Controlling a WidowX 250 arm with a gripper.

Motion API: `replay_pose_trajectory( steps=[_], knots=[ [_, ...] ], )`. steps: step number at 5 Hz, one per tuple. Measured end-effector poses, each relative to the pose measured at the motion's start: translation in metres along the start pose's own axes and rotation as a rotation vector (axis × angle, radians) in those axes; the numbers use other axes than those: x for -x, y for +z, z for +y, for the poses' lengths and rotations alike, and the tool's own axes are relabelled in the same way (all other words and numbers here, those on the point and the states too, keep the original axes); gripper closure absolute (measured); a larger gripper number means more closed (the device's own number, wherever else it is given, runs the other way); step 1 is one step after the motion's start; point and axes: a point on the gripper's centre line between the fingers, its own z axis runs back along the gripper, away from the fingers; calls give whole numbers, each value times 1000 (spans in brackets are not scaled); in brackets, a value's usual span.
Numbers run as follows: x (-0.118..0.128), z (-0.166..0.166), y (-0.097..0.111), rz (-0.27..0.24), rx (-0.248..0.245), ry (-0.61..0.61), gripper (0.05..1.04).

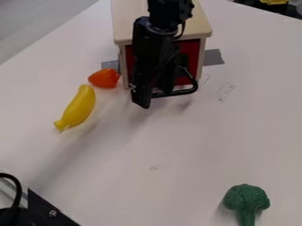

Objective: Open the drawer

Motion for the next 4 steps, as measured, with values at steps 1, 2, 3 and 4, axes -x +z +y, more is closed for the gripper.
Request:
replay_pose_trajectory(
  steps=[1, 2, 3, 4],
  knots=[
    [0, 0, -3, -6, -3, -2, 83],
    [0, -1, -4, -14, -3, -2, 83],
    [-1, -3, -5, -21, -7, -5, 83],
    [-4, -7, -4, -39, -5, -7, 83]
  ],
)
